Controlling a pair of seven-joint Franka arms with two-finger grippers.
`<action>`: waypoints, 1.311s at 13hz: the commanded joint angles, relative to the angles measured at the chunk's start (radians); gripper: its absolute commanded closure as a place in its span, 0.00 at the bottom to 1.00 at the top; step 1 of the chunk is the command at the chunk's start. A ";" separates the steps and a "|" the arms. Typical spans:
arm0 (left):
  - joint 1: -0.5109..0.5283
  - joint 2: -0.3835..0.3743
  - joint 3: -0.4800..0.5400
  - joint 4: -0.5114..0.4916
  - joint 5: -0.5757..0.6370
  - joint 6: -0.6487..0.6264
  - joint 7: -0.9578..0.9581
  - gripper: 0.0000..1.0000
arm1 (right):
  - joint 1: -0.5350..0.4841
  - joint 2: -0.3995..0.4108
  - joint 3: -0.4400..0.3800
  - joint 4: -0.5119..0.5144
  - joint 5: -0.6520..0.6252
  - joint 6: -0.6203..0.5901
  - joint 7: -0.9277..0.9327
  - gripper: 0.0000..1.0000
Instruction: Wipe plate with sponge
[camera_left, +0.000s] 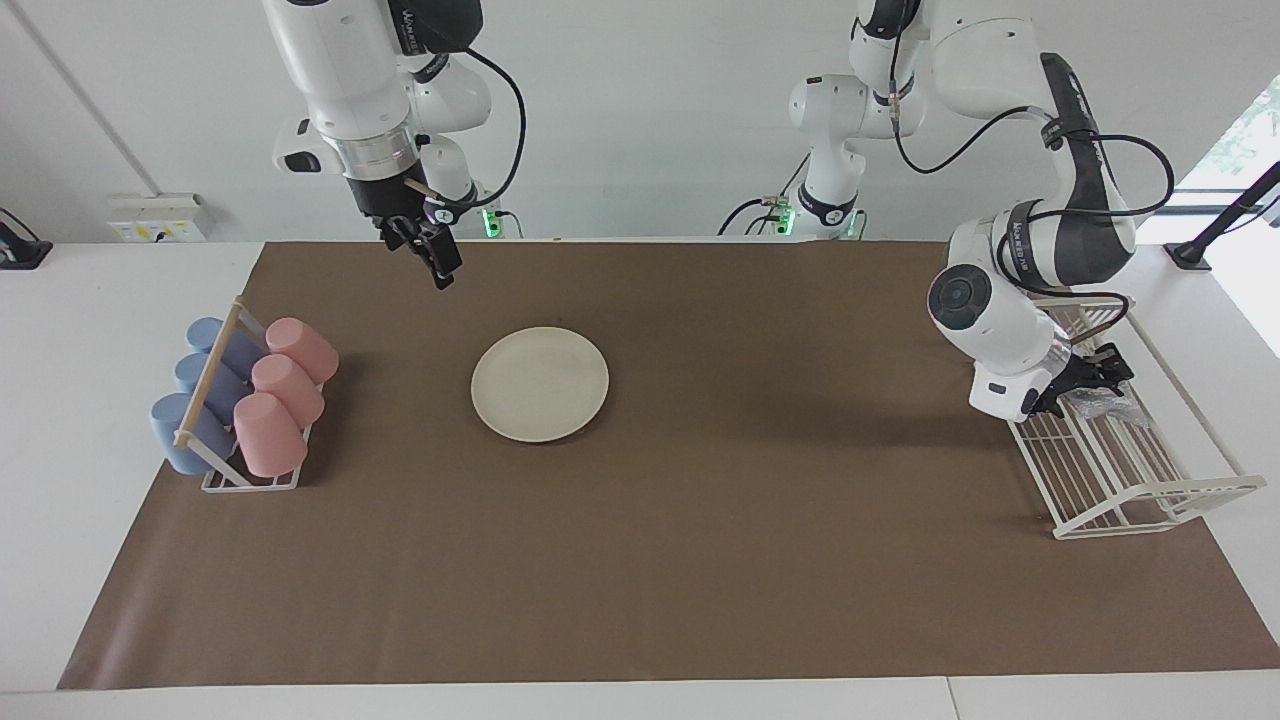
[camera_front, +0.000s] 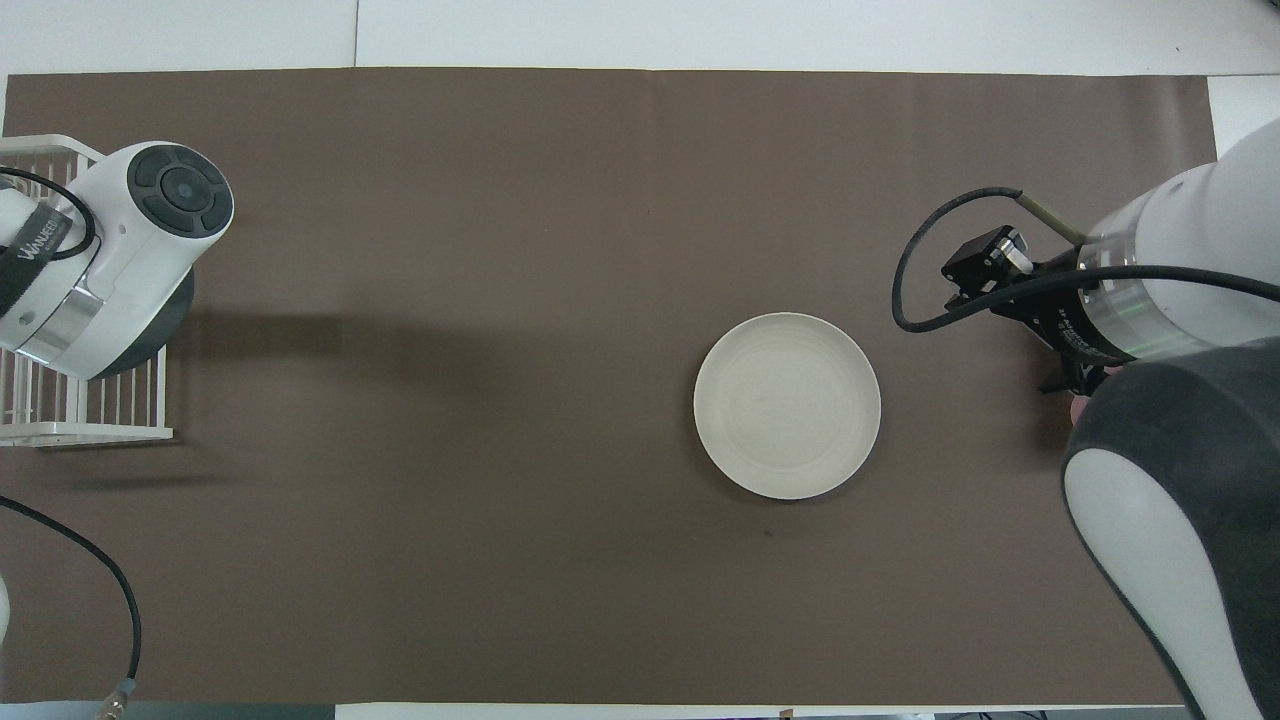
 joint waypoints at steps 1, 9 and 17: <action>-0.003 -0.011 0.002 -0.008 0.019 -0.004 -0.026 1.00 | 0.017 -0.020 -0.001 -0.024 0.040 0.012 0.168 0.00; -0.004 -0.025 -0.002 0.111 -0.091 -0.107 0.010 1.00 | 0.241 0.253 -0.003 0.380 0.129 -0.113 0.803 0.00; 0.075 -0.097 0.018 0.421 -0.951 -0.516 0.116 1.00 | 0.393 0.401 0.000 0.591 0.072 -0.173 1.052 0.00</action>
